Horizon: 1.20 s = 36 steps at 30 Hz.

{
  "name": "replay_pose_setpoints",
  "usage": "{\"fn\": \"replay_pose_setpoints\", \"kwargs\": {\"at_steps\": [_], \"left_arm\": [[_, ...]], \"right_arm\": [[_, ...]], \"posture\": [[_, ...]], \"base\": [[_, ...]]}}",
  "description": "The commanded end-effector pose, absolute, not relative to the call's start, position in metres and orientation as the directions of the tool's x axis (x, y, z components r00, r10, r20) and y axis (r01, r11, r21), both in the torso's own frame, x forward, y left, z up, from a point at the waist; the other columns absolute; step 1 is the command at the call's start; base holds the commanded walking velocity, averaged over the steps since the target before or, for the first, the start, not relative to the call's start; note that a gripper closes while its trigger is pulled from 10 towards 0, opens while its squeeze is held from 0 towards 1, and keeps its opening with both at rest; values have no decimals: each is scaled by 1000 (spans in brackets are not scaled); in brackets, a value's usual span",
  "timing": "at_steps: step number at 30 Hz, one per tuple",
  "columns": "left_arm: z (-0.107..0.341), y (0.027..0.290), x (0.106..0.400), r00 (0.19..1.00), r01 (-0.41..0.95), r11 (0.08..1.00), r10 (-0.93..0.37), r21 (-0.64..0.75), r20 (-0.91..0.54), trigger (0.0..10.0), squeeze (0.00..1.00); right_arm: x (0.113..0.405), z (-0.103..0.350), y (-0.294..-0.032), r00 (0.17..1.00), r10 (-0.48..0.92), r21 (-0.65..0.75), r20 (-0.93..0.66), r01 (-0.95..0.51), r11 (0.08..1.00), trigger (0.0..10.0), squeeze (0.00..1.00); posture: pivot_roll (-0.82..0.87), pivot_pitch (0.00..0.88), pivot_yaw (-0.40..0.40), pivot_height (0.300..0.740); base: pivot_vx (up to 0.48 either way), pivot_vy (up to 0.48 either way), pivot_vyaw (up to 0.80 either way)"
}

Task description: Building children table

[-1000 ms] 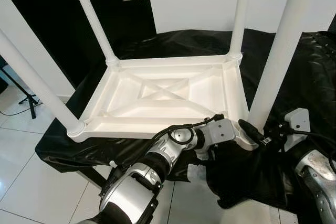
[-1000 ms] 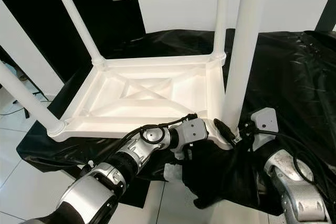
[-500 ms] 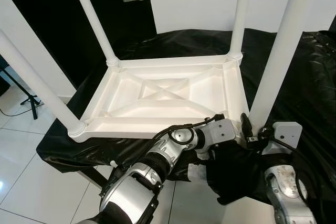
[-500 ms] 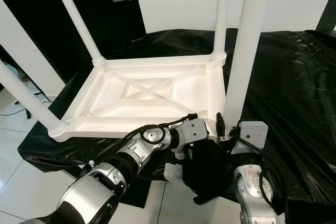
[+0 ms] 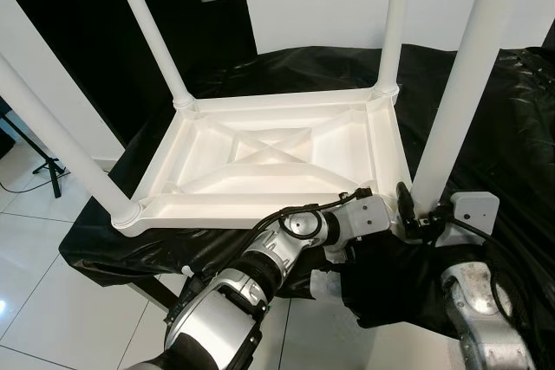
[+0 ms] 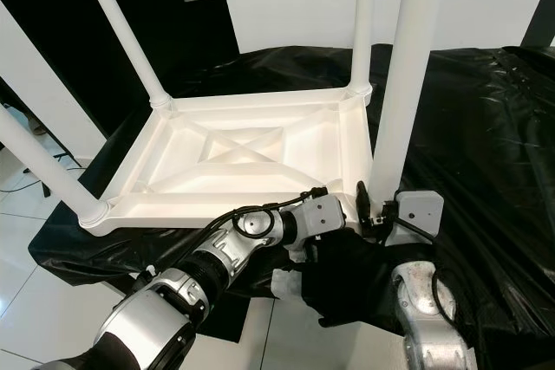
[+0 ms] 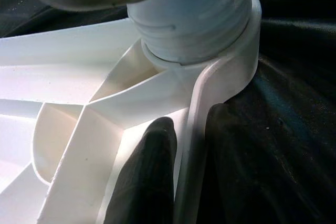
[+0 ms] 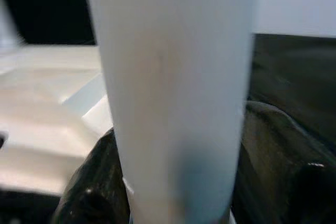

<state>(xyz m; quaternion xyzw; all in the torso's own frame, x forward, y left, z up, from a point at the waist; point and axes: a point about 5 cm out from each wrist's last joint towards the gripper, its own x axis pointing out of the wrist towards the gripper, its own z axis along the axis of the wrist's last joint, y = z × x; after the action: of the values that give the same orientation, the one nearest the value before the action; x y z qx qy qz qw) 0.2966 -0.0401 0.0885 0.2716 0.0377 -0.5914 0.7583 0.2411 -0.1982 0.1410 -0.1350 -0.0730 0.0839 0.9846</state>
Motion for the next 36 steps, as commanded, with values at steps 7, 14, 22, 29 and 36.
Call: {"fn": "replay_pose_setpoints", "kwargs": {"at_steps": [7,14,22,29,36], "left_arm": [[42,-31,281,355,928,217,-759,302,-546,10000,0],[42,-30,282,367,924,231,-757,304,-541,10000,0],[41,-29,281,365,926,232,-757,299,-543,10000,0],[39,-29,278,354,930,225,-761,291,-544,10000,0],[39,-27,279,357,929,225,-757,294,-547,10000,0]], "right_arm": [[244,147,-210,900,435,-285,17,-413,865,10000,0],[241,138,-211,866,497,-259,-46,-491,832,0,0],[239,128,-207,911,413,-154,-10,-410,899,0,0],[229,120,-185,983,-73,-27,171,79,997,0,0],[232,126,-193,955,-212,-40,208,225,974,0,0]], "posture": [[-13,0,123,740],[0,0,111,740],[-1,0,110,740],[6,0,120,740],[6,0,125,740]], "base": [[0,0,0],[0,0,0],[0,0,0],[0,0,0],[0,0,0]]}}
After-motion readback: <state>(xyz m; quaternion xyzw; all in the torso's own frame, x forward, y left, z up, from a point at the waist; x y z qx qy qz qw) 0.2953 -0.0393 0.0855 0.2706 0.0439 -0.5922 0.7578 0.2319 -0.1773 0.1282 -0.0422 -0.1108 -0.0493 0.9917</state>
